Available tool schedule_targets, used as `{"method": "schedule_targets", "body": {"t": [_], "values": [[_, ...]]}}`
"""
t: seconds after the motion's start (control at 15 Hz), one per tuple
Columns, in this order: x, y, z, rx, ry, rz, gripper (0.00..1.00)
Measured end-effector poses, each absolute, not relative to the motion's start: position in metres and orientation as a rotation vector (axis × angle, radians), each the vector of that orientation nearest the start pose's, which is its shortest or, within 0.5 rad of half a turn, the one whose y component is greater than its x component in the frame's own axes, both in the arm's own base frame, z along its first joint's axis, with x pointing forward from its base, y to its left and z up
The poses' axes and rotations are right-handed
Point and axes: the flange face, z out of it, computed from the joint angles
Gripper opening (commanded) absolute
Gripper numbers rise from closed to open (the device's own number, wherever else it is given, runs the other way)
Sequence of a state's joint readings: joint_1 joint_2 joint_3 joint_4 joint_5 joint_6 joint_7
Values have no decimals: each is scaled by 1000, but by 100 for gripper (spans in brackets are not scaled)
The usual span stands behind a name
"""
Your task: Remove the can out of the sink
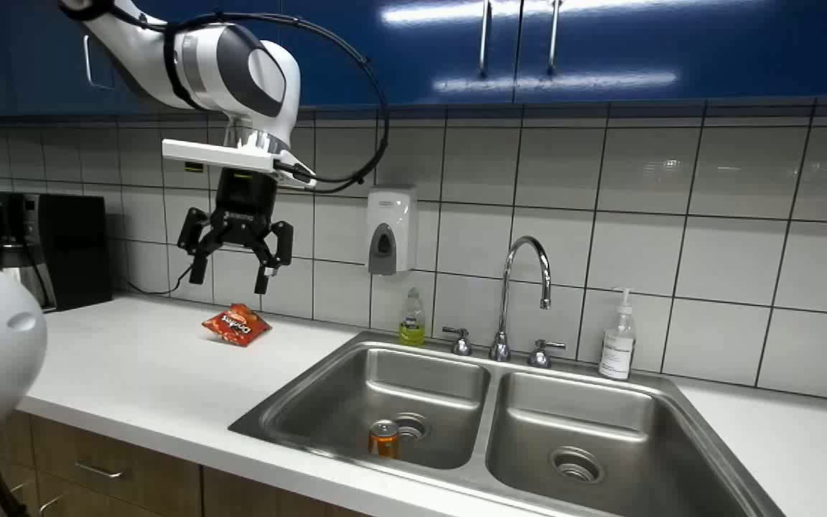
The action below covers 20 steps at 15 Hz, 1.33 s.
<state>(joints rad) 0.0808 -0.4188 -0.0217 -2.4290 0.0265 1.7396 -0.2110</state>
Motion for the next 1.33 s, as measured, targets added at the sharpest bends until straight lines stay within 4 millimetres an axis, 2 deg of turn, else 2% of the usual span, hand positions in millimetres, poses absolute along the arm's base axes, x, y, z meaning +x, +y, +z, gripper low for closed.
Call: {"method": "schedule_targets", "body": {"t": [0.53,0.93,1.33], "values": [[387,23,439,-3043,-370,389,100],[396,-4,426,-3083,-102,237,100],[413,-29,402,-3117,38,145,100]]}}
